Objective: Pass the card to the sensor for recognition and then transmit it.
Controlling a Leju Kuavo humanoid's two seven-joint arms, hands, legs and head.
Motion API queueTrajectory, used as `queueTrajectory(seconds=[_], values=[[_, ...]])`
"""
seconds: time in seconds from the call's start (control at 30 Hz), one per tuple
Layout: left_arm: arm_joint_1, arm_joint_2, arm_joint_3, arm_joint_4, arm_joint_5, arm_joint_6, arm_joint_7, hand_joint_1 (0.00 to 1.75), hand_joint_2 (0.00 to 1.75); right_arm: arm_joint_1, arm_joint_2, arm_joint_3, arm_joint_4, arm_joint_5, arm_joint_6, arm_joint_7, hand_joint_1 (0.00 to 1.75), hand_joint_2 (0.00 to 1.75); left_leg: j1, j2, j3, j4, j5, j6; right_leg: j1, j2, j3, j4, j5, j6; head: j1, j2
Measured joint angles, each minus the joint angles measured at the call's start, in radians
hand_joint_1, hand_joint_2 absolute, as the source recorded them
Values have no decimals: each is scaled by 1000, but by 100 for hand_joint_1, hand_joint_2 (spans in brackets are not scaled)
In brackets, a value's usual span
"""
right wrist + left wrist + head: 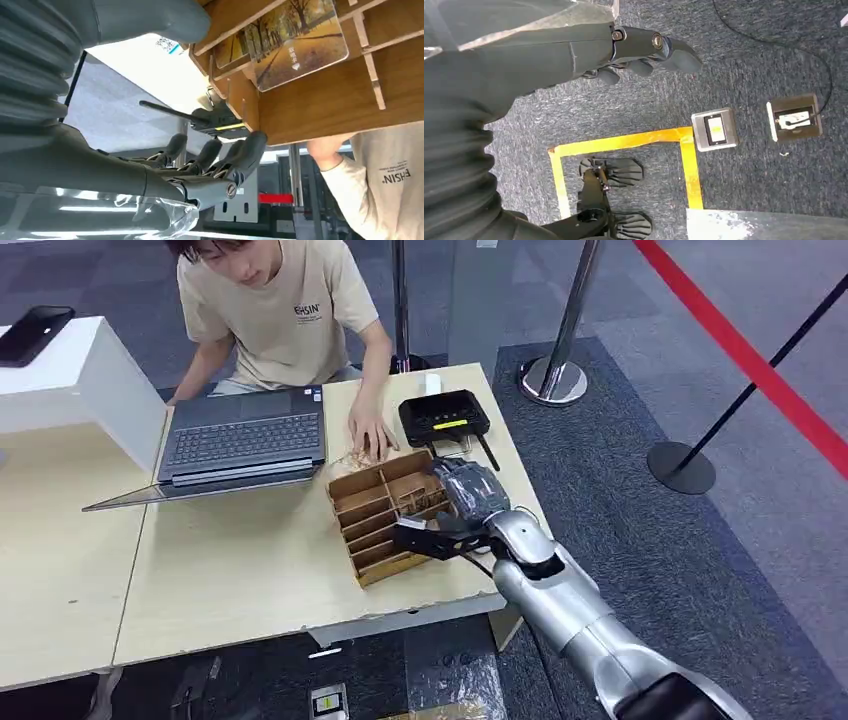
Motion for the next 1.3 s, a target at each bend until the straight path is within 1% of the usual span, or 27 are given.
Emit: queueTrajectory(seconds=[0.37,0.47,0.5,0.53,0.6,0.63,0.67,0.7,0.77,0.8,0.9,1.0,1.07,1.1,1.17,1.2,1.3], values=[[-2,-2,0,0,-8,-3,3,0,175,-5,-2,-1,-14,-2,13,0,51,175,0,0,0,0,0,0,0,0,0,0,0,0,0,0],[-4,-2,0,0,-12,-7,14,0,175,-14,-1,-1,-14,-2,23,-1,52,175,0,0,0,0,0,0,0,0,0,0,0,0,0,0],[-4,-3,0,0,-14,-8,14,0,175,-18,1,-1,-14,-2,24,-2,51,175,0,0,0,0,0,0,0,0,0,0,0,0,0,0],[-5,-3,0,0,-16,-9,14,0,175,-21,3,-1,-14,-2,27,-2,54,175,0,0,0,0,0,0,0,0,0,0,0,0,0,0],[-7,-3,0,-1,-18,-10,17,0,175,-29,6,0,-14,-2,34,-3,82,175,0,0,0,0,0,0,0,0,0,0,0,0,0,0],[-8,-4,0,-1,-19,-10,18,0,175,-32,9,0,-14,-2,37,-3,82,175,0,0,0,0,0,0,0,0,0,0,0,0,0,0],[-9,-5,0,-2,-19,-10,18,0,175,-35,11,0,-12,-2,39,-3,91,175,0,0,0,0,0,0,0,0,0,0,0,0,0,0],[-10,-6,0,-2,-20,-10,19,0,175,-38,13,0,-9,-2,39,-5,129,175,0,0,0,0,0,0,0,0,0,0,0,0,0,0],[-14,-8,-1,-2,-22,-10,20,0,175,-42,18,1,-3,-2,37,-8,126,175,0,0,0,0,0,0,0,0,0,0,0,0,0,0],[-15,-9,-1,-2,-23,-10,20,0,175,-44,20,1,-1,-2,36,-9,106,175,0,0,0,0,0,0,0,0,0,0,0,0,0,0],[-18,-10,-5,-2,-24,-10,20,0,175,-49,25,2,9,-3,34,-15,94,175,0,0,0,0,0,0,0,0,0,0,0,0,0,0],[-19,-12,-7,-3,-25,-9,25,0,175,-55,29,2,20,-10,30,-21,94,175,0,0,0,0,0,0,0,0,0,0,0,0,0,0],[-19,-15,-8,-3,-25,-8,28,0,175,-59,31,2,28,-11,29,-23,91,175,0,0,0,0,0,0,0,0,0,0,0,0,0,0],[-19,-16,-8,-3,-25,-8,31,0,175,-61,32,2,32,-11,29,-24,79,175,0,0,-1,0,0,0,0,0,0,0,0,0,0,0],[-19,-17,-9,-4,-27,-8,32,0,175,-65,33,2,42,-11,30,-26,77,175,0,0,0,0,0,0,0,0,0,0,0,0,0,0],[-19,-18,-9,-4,-27,-9,32,0,175,-68,35,2,48,-11,31,-27,70,175,0,0,0,0,0,0,0,0,0,0,0,0,0,0],[-20,-19,-11,-5,-28,-10,32,0,175,-74,39,2,62,-12,31,-29,70,175,0,0,0,0,0,0,0,0,0,0,0,0,0,0]])
